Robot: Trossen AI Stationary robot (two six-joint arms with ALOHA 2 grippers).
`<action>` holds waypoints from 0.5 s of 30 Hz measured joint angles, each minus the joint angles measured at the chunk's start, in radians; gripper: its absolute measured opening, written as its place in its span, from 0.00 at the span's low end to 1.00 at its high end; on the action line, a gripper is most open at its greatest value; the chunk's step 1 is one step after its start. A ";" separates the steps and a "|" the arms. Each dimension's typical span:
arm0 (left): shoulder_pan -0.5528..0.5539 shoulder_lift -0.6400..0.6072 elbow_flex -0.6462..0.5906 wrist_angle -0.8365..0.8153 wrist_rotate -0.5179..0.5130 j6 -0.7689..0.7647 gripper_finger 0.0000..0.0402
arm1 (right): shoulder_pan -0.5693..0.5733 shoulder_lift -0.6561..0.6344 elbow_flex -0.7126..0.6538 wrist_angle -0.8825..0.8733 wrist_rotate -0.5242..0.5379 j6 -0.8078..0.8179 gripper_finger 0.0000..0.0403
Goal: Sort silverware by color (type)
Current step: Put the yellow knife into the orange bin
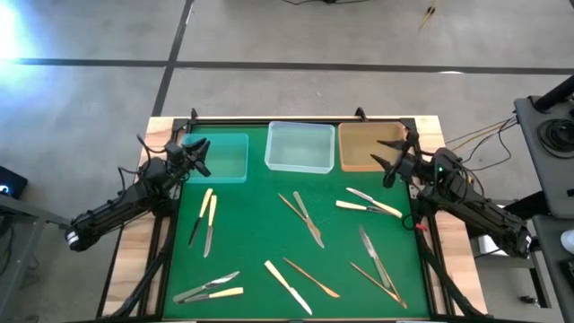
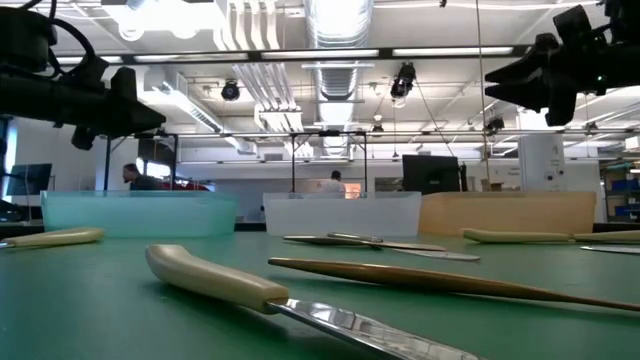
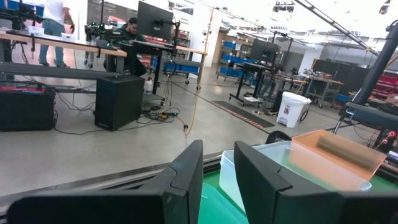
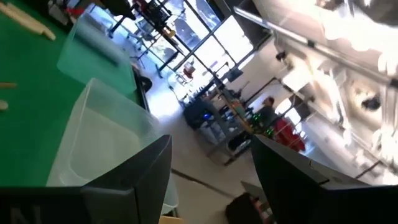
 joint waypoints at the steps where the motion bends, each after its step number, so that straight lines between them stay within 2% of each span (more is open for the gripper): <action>1: 0.000 0.000 0.000 0.000 0.000 0.000 0.19 | 0.000 0.000 0.000 0.000 -0.001 0.051 0.53; 9: 0.000 0.000 0.000 0.000 0.000 0.000 0.19 | 0.000 0.000 0.000 0.000 -0.004 0.722 0.53; 15: 0.000 0.000 0.000 0.000 0.000 0.000 0.19 | 0.001 0.012 0.000 0.001 -0.098 0.954 0.53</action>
